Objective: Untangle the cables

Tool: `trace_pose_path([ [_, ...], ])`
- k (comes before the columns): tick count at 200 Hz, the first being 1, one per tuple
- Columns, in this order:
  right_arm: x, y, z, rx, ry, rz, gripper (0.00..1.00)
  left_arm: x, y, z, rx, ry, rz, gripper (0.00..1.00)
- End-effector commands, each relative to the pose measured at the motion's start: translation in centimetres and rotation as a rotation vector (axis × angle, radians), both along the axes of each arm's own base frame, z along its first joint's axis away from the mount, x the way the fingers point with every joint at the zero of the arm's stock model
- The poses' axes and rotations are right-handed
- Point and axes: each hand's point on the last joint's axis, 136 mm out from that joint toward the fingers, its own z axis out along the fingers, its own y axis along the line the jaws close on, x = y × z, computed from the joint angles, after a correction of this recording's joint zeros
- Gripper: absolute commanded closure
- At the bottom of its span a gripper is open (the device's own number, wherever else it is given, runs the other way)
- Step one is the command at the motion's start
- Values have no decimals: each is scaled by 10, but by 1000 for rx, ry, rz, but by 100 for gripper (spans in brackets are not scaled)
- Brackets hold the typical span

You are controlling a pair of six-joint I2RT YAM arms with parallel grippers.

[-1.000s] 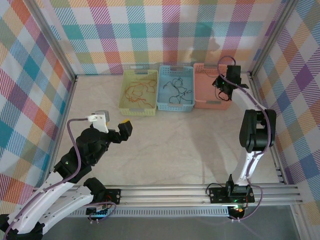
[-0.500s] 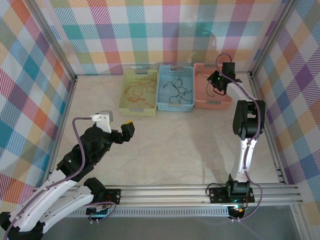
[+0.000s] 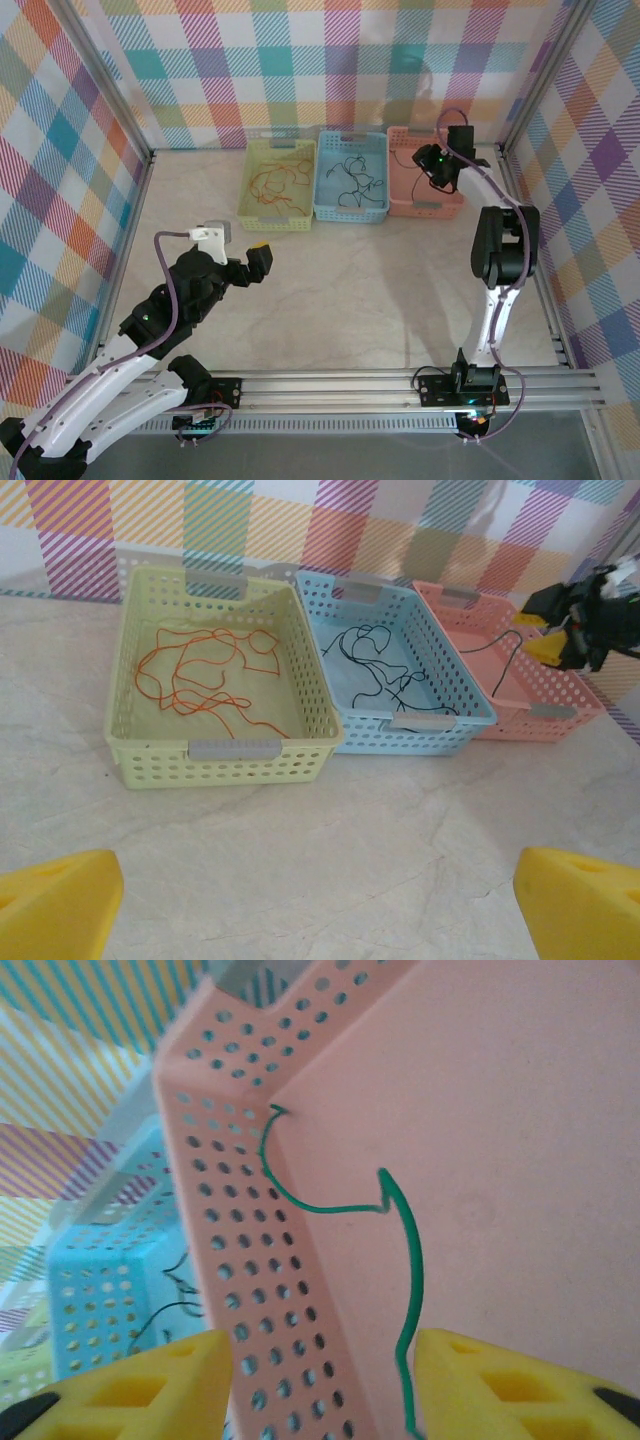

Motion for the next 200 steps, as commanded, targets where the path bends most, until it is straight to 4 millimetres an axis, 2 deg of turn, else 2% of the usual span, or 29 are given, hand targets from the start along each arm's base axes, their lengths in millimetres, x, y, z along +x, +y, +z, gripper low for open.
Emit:
trace_pose_path([
  [1,-17,-8,54,-34,-89,-10,47,-1,4,10,-26,-12,10,0],
  [25,-37,-14,77,-85,-138,-13,47,-3,6,10,-27,-10,12,0],
  [62,-71,-10,109,-137,-241,48,46,-4,11,12,-9,-33,24,0],
  [76,-90,-12,121,-160,-287,51,45,-2,15,13,14,-52,42,0],
  [106,-138,-18,128,-235,-372,44,43,4,33,12,70,-110,138,0],
  [111,-146,-18,131,-249,-395,48,43,6,36,18,61,-140,162,0],
  [125,-169,-21,128,-292,-422,49,41,10,43,15,92,-172,207,0],
  [137,-186,-23,126,-347,-455,62,38,14,40,8,153,-195,189,0],
  [150,-204,-26,119,-446,-497,75,27,20,42,-3,216,-225,213,0],
  [162,-219,-31,103,-514,-507,75,17,27,47,-20,251,-236,257,0],
  [186,-244,-38,78,-582,-516,69,12,33,61,-45,264,-230,324,0],
  [191,-248,-39,73,-586,-514,61,8,35,64,-49,264,-235,336,0],
  [200,-254,-40,66,-598,-519,61,6,39,70,-56,272,-234,350,0],
])
